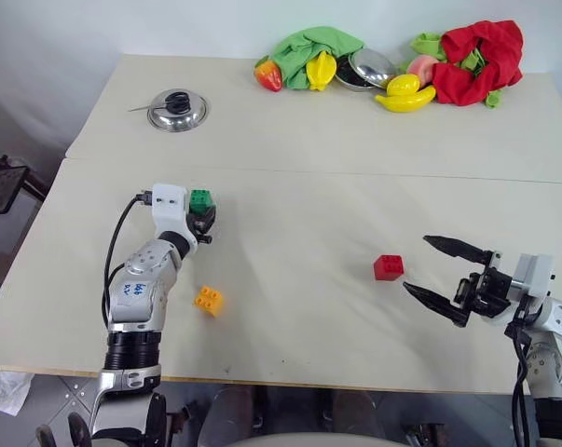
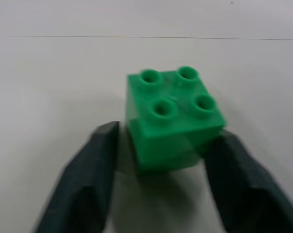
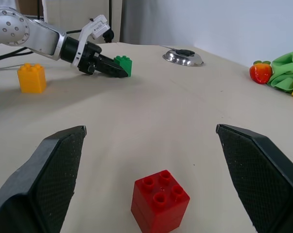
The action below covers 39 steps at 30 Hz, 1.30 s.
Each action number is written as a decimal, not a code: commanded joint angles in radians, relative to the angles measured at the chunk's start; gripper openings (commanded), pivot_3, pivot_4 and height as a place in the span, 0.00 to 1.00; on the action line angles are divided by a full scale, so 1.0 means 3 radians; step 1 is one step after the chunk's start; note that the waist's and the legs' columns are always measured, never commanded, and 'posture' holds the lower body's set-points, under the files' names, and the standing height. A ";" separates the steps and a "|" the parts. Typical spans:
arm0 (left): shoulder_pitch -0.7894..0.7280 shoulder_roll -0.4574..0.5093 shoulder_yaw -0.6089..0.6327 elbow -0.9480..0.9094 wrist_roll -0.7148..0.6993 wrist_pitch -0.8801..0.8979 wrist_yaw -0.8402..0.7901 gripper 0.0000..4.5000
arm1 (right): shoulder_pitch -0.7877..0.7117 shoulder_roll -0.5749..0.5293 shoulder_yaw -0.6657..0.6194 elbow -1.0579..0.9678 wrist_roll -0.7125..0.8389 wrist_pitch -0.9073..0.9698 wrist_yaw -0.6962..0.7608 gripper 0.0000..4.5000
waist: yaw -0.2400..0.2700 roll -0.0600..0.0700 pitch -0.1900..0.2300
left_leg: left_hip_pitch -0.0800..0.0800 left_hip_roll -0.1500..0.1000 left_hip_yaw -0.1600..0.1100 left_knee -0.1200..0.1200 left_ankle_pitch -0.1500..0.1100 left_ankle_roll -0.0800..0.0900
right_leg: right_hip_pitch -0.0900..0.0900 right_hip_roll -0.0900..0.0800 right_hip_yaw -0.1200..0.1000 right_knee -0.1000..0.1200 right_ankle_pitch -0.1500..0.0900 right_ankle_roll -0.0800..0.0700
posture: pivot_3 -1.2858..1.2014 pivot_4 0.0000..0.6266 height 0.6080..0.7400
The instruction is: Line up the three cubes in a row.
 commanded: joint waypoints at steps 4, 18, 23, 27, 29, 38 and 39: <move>0.0015 0.0354 0.0112 -0.0004 -0.0150 -0.0315 -0.0601 0.33 | 0.0067 0.0020 -0.0047 -0.0087 0.0005 -0.0043 -0.0024 1.00 | -0.0008 0.0000 0.0000 | 0.0000 0.0000 0.0001 0.0000 0.0000 0.0000 | -0.0001 0.0000 0.0000 0.0000 0.0000 0.0000 | 0.52 0.24 1.00; -0.1297 0.1134 -0.0787 0.0709 -0.0536 -0.0993 -0.3920 0.33 | 0.0496 -0.0338 -0.0620 -0.0141 0.0119 0.0038 0.0056 1.00 | 0.0015 0.0000 0.0000 | -0.0005 -0.0014 0.0000 0.0006 0.0000 0.0000 | 0.0002 0.0002 -0.0003 -0.0002 0.0000 0.0001 | 0.52 0.24 1.00; -0.1853 0.0803 -0.1402 0.0709 -0.0236 -0.0404 -0.3863 0.33 | 0.0635 -0.0396 -0.0801 -0.0163 0.0147 0.0053 0.0042 1.00 | -0.0001 -0.0001 0.0001 | -0.0005 -0.0015 0.0002 0.0006 0.0000 0.0000 | 0.0002 0.0006 -0.0003 -0.0002 0.0001 0.0001 | 0.52 0.24 1.00; -0.2027 0.0442 -0.1782 0.0933 0.0120 -0.0247 -0.3593 0.33 | 0.0772 -0.0388 -0.0931 -0.0249 0.0169 0.0083 0.0032 1.00 | -0.0012 -0.0001 0.0001 | -0.0004 -0.0013 0.0004 0.0006 0.0000 0.0001 | 0.0001 0.0007 0.0000 -0.0002 0.0001 0.0002 | 0.52 0.24 1.00; -0.2013 0.0351 -0.1917 0.1024 0.0258 -0.0288 -0.3541 0.33 | 0.0831 -0.0373 -0.0960 -0.0306 0.0173 0.0098 0.0024 1.00 | -0.0020 -0.0001 0.0001 | -0.0003 -0.0012 0.0006 0.0006 0.0000 0.0001 | 0.0001 0.0008 0.0002 -0.0002 0.0001 0.0002 | 0.52 0.24 1.00; -0.1733 0.0202 -0.2230 0.0992 0.0598 -0.0064 -0.3310 0.33 | 0.1101 -0.0370 -0.1020 -0.0422 0.0247 0.0116 0.0237 1.00 | -0.0002 -0.0002 0.0002 | -0.0006 -0.0005 0.0003 0.0007 0.0000 0.0001 | -0.0001 0.0008 0.0003 -0.0003 0.0001 0.0002 | 0.52 0.24 1.00; -0.1696 0.0195 -0.2233 0.0982 0.0600 -0.0103 -0.3325 0.33 | 0.1114 -0.0369 -0.1003 -0.0424 0.0256 0.0116 0.0281 1.00 | 0.0004 -0.0003 0.0002 | -0.0005 -0.0003 0.0003 0.0007 0.0000 0.0001 | -0.0001 0.0008 0.0003 -0.0003 0.0001 0.0002 | 0.52 0.24 1.00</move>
